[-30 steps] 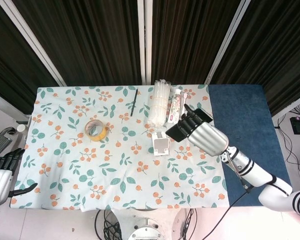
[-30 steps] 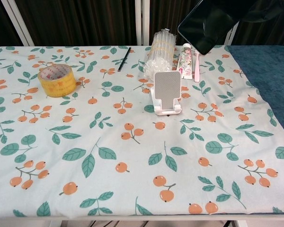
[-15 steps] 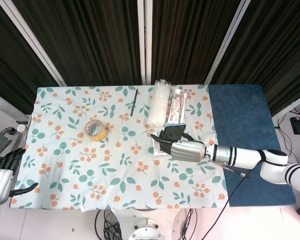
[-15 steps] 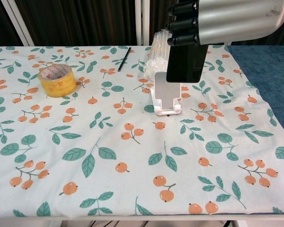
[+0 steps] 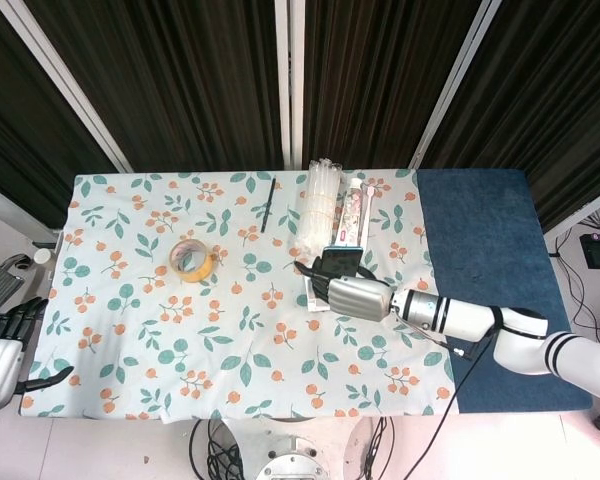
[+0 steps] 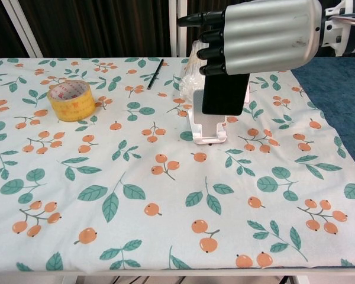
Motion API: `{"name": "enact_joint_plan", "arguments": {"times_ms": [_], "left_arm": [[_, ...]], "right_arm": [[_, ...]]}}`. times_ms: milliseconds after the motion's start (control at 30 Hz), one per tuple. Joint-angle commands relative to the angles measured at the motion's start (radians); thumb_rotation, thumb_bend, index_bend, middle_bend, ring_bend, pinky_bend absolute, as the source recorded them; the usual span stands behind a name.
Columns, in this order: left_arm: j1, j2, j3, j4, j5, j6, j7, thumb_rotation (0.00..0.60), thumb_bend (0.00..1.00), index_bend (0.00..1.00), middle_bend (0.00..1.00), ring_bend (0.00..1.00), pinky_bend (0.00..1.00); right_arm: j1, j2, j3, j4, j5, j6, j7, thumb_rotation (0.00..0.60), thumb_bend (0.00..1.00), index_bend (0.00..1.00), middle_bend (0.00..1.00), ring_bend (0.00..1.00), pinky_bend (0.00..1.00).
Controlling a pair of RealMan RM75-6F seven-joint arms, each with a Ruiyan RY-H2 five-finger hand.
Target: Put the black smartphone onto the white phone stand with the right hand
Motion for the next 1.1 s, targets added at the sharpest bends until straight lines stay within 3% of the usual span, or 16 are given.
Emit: {"name": "enact_joint_plan", "arguments": {"times_ms": [33, 1100], "left_arm": [[0.001, -0.001, 0.000, 0.003, 0.000, 0.002, -0.002, 0.428, 0.06, 0.06, 0.08, 0.11, 0.22], [0.010, -0.011, 0.004, 0.038, -0.004, 0.003, -0.032, 0.426, 0.06, 0.06, 0.08, 0.11, 0.22]], "right_arm": [[0.007, -0.019, -0.003, -0.008, 0.006, -0.024, -0.017, 0.600, 0.35, 0.65, 0.45, 0.48, 0.01], [0.070, -0.082, -0.043, 0.019, 0.022, -0.094, -0.042, 0.600, 0.35, 0.64, 0.43, 0.46, 0.00]]}}
